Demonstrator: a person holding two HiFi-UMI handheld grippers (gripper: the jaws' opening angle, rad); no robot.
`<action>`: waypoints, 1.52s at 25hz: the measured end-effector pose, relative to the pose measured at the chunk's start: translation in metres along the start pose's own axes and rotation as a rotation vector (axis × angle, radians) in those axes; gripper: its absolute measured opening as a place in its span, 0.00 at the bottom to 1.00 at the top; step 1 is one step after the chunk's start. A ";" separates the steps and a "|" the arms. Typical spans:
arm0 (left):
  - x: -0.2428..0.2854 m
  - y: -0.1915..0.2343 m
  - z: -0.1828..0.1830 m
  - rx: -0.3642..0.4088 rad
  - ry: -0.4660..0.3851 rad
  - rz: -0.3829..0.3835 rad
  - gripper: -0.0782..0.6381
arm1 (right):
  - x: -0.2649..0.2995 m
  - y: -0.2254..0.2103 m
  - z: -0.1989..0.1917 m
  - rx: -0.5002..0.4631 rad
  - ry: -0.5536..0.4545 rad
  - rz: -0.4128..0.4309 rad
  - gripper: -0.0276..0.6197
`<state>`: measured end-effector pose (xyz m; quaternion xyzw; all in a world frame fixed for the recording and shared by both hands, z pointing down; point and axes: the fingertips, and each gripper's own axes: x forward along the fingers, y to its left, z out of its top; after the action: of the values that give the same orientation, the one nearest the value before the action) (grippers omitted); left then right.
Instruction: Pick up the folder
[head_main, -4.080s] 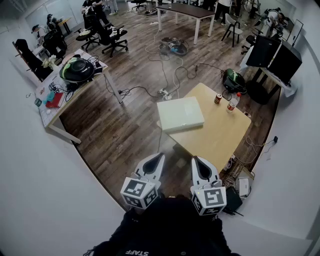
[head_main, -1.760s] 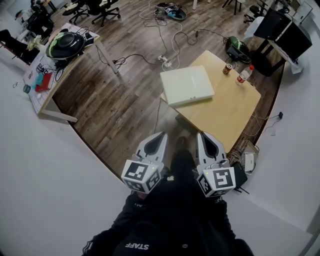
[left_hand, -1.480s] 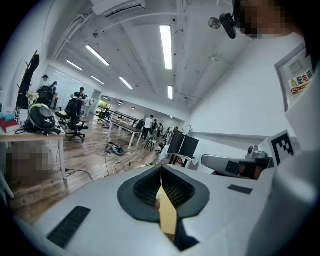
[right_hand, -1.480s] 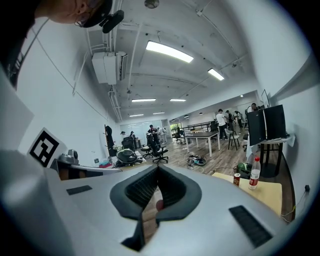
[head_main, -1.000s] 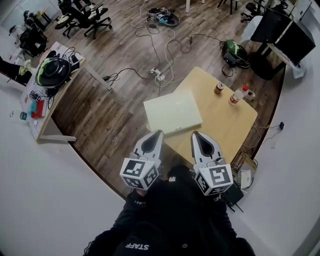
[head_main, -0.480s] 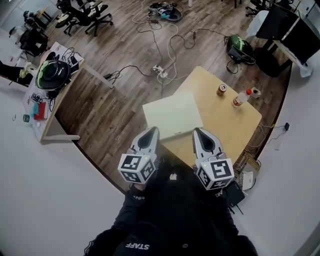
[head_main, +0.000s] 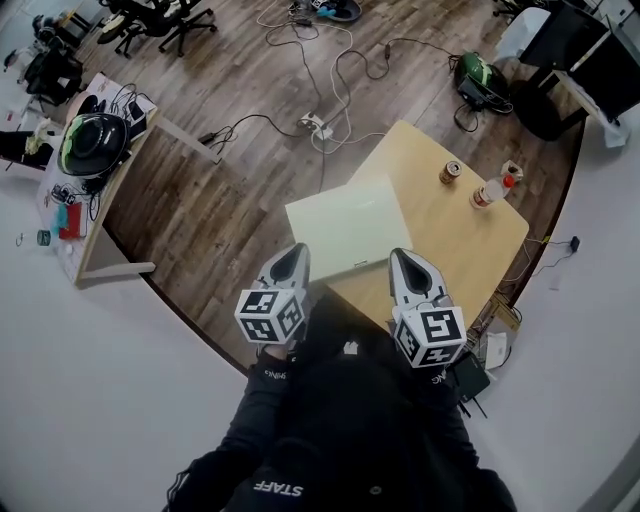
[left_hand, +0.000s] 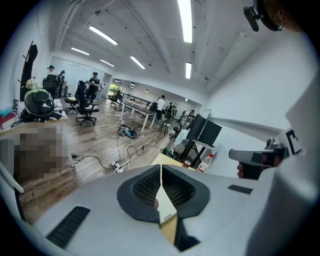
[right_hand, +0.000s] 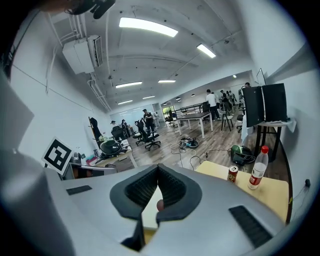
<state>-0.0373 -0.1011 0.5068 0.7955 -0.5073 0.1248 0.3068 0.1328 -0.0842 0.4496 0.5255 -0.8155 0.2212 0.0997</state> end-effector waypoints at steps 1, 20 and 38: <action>0.006 0.008 -0.003 -0.002 0.019 0.004 0.16 | 0.006 -0.001 -0.002 0.003 0.011 -0.007 0.08; 0.108 0.152 -0.082 -0.137 0.297 0.039 0.16 | 0.130 0.020 -0.056 -0.006 0.204 -0.022 0.08; 0.185 0.208 -0.124 -0.387 0.394 -0.191 0.53 | 0.208 0.039 -0.081 0.006 0.303 0.033 0.08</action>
<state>-0.1228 -0.2221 0.7728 0.7268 -0.3749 0.1483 0.5561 0.0028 -0.2017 0.5928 0.4729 -0.7990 0.3018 0.2163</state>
